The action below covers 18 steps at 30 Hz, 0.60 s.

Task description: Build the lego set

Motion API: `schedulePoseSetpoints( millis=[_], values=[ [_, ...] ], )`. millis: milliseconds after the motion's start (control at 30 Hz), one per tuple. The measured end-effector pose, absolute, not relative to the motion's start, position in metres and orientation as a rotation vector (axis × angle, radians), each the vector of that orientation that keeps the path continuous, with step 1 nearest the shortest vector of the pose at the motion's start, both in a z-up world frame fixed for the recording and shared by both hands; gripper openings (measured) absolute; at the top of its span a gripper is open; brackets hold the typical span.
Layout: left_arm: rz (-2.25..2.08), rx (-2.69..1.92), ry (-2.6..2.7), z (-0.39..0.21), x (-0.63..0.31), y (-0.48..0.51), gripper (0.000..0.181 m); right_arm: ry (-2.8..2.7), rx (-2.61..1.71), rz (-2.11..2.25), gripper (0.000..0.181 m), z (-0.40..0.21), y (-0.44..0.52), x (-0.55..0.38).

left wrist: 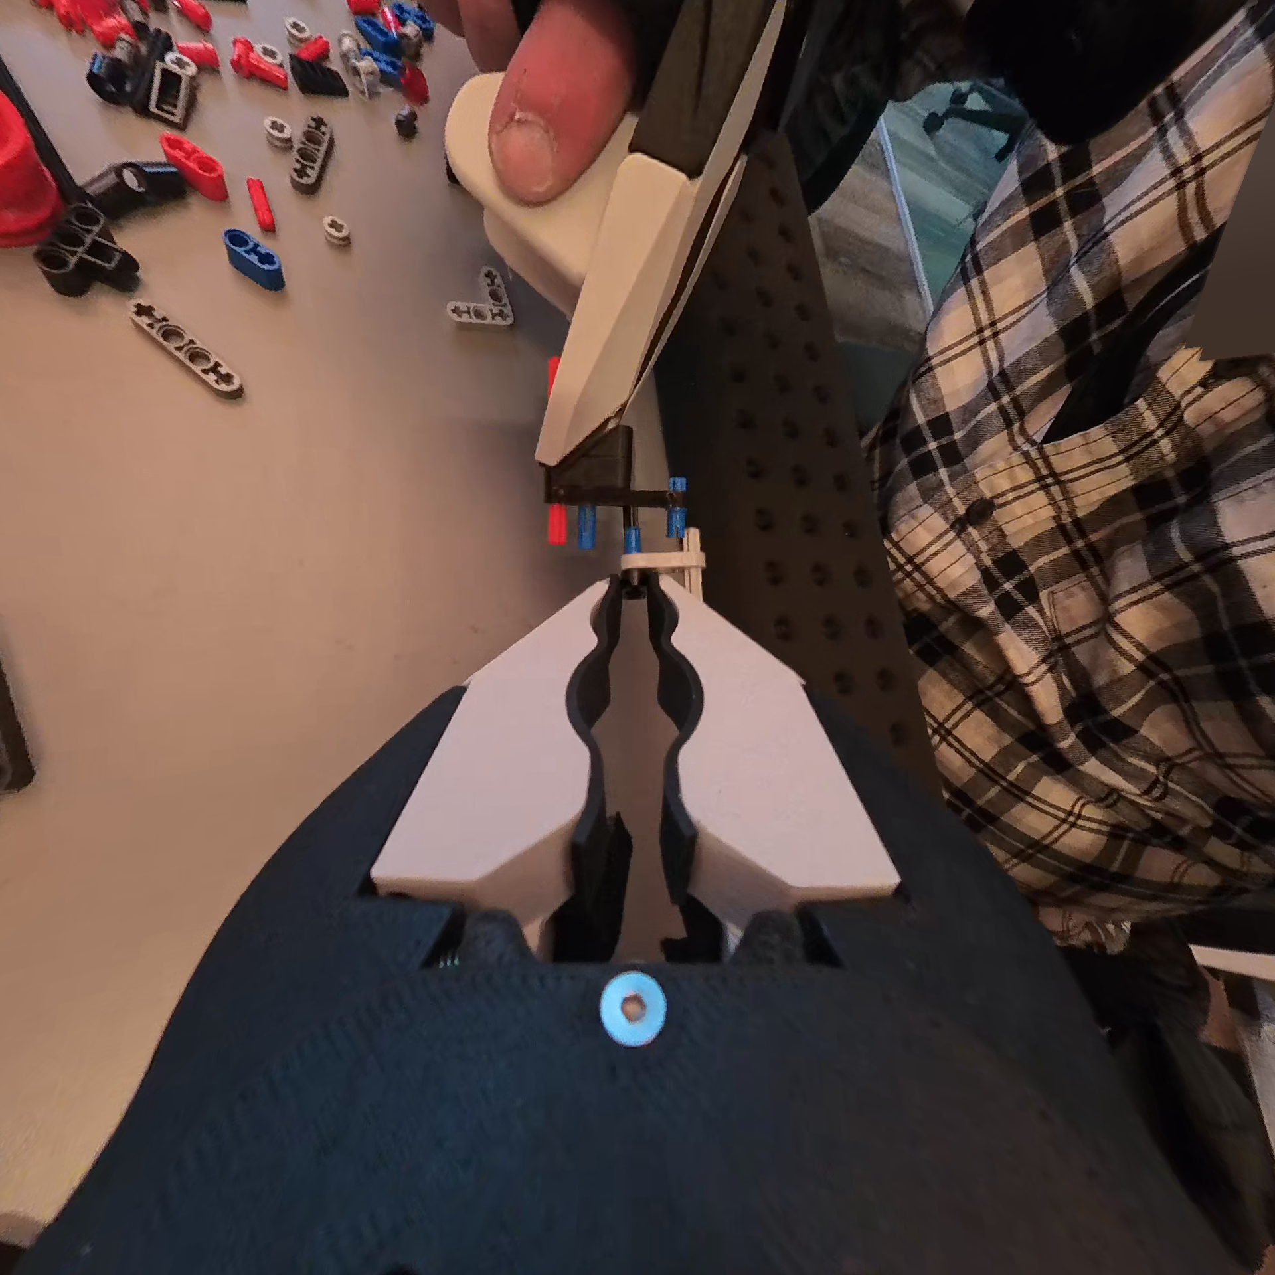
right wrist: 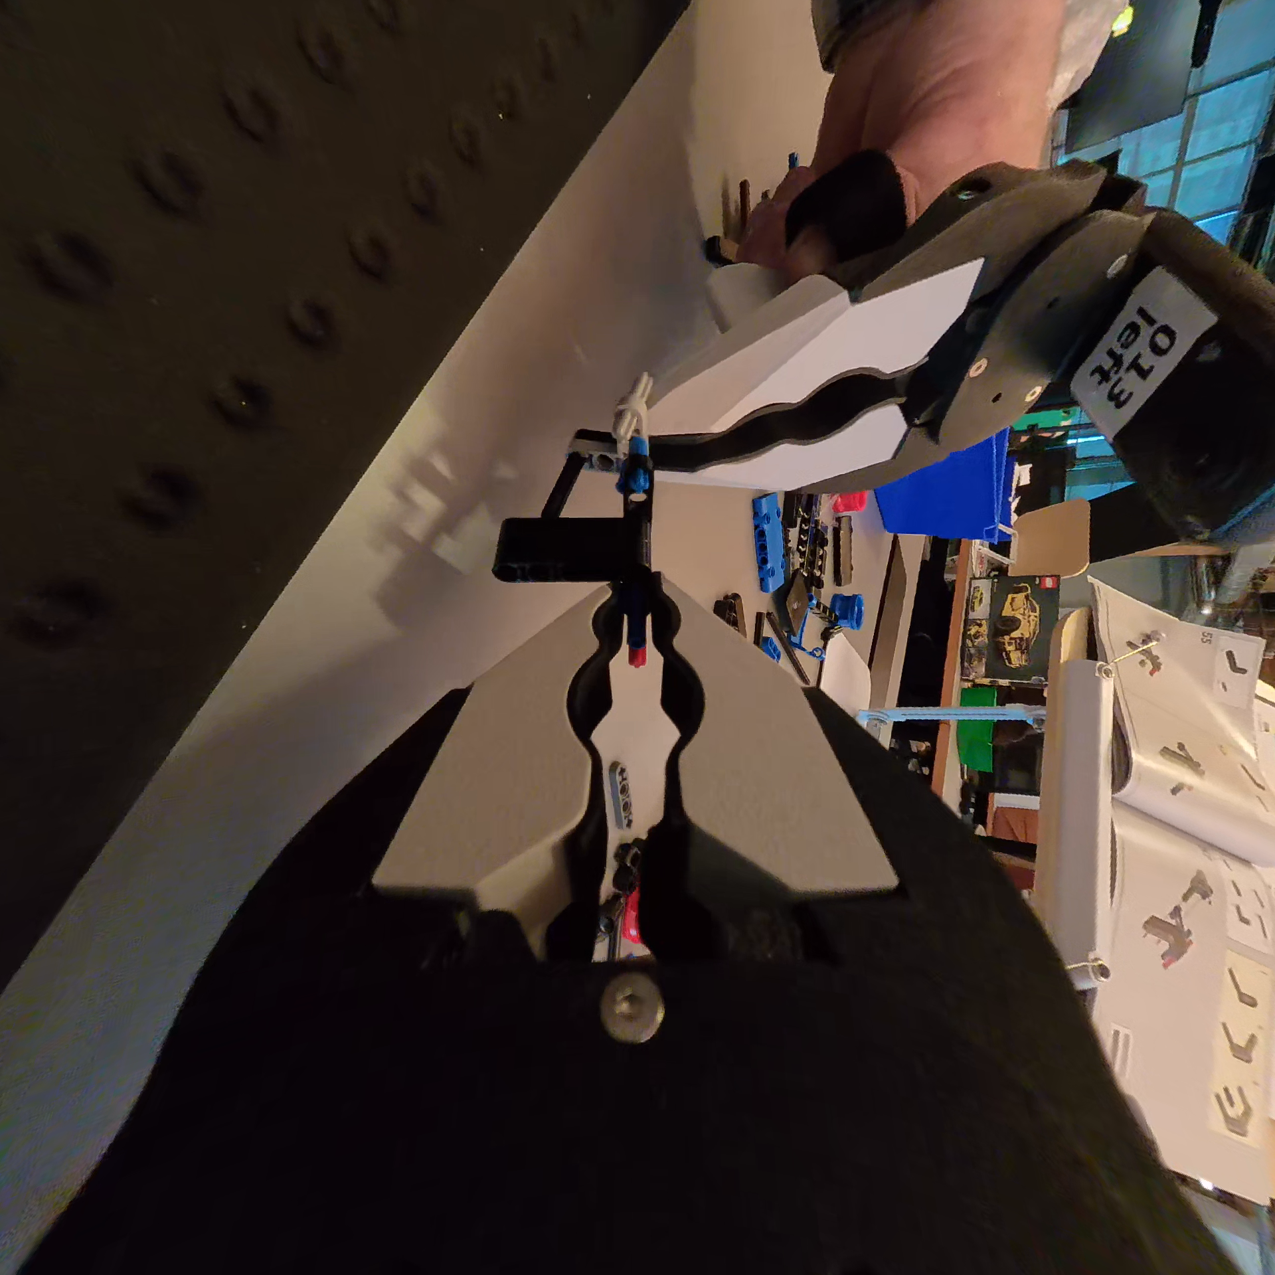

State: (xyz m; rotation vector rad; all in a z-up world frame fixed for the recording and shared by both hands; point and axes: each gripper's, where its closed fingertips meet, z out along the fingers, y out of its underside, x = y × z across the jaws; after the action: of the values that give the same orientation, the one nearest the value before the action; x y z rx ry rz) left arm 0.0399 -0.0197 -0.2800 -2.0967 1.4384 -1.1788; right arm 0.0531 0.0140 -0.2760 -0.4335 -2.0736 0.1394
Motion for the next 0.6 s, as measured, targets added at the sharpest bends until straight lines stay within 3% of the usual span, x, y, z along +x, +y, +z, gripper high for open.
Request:
schedulePoseSetpoints(
  millis=[600],
  values=[
    [-1.274, -1.976, 1.257, -0.257, 0.038, -0.011, 0.005, -1.987, -0.493, 0.207, 0.005, -0.258, 0.023, 0.051]
  ],
)
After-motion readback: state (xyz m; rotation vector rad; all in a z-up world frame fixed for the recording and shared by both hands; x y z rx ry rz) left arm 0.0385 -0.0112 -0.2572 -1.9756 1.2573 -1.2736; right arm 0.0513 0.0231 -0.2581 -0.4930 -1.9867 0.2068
